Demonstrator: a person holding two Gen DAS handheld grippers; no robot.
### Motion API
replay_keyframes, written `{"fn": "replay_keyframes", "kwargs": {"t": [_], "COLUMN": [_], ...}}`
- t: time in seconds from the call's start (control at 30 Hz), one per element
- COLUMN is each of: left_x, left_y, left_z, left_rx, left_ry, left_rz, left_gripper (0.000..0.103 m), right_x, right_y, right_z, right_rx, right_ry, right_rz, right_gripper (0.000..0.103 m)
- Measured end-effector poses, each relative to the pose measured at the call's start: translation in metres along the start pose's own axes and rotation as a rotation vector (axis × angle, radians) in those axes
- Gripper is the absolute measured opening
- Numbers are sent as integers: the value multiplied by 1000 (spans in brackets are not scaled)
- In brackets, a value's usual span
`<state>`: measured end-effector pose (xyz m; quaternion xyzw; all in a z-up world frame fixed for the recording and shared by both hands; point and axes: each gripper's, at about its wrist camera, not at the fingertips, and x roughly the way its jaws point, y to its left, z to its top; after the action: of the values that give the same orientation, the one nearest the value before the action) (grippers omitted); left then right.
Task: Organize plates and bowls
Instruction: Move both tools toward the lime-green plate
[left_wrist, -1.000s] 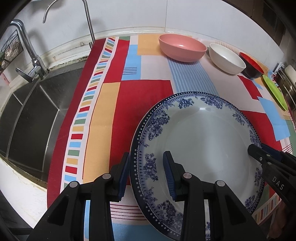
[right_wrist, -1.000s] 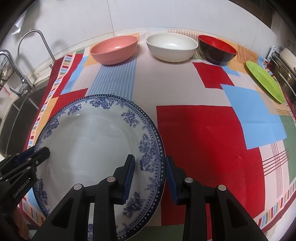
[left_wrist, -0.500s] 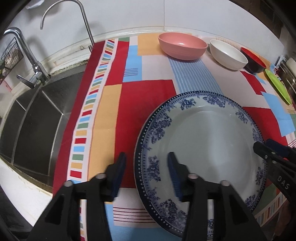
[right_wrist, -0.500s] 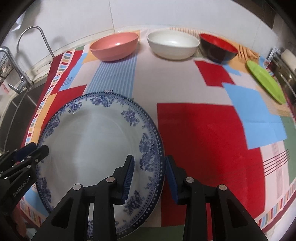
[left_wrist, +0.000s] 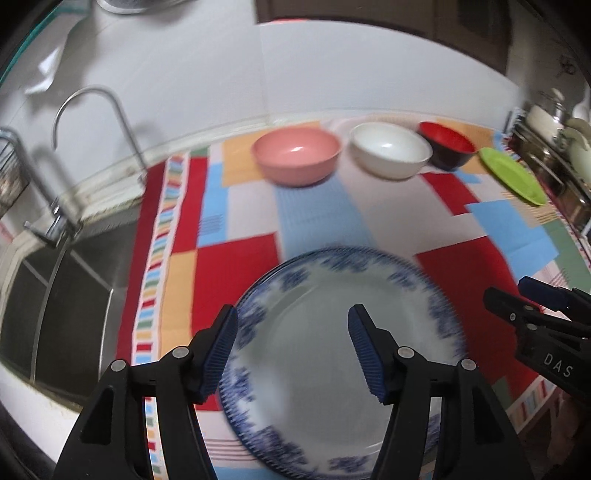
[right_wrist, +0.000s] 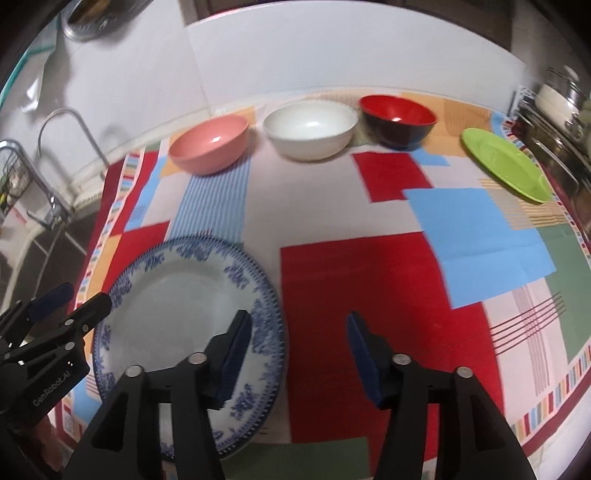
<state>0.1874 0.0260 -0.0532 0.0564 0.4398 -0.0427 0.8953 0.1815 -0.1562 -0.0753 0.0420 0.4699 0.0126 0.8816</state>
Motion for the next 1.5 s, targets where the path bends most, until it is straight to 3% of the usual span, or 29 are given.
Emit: {"fn": "replay_keyframes", "kwargs": {"t": [0.7,1.27,1.5], "left_x": [-9,11,41], "left_y": [-158,-274,-313], "left_z": [76,147,183], "left_rx": [155,257,278], "left_ry": [-109,-167,-136], "left_rz": [-183,-230,-251], "left_gripper": [67,67,67], "right_x": [-48,-54,-40], "right_y": [-151,-275,-315], "right_z": [35,79,103], "right_rx": [148,226,273], "right_ry": [-147,-225,-248], "right_rz": [-110,-194,-211], "right_gripper": [64,64,64]}}
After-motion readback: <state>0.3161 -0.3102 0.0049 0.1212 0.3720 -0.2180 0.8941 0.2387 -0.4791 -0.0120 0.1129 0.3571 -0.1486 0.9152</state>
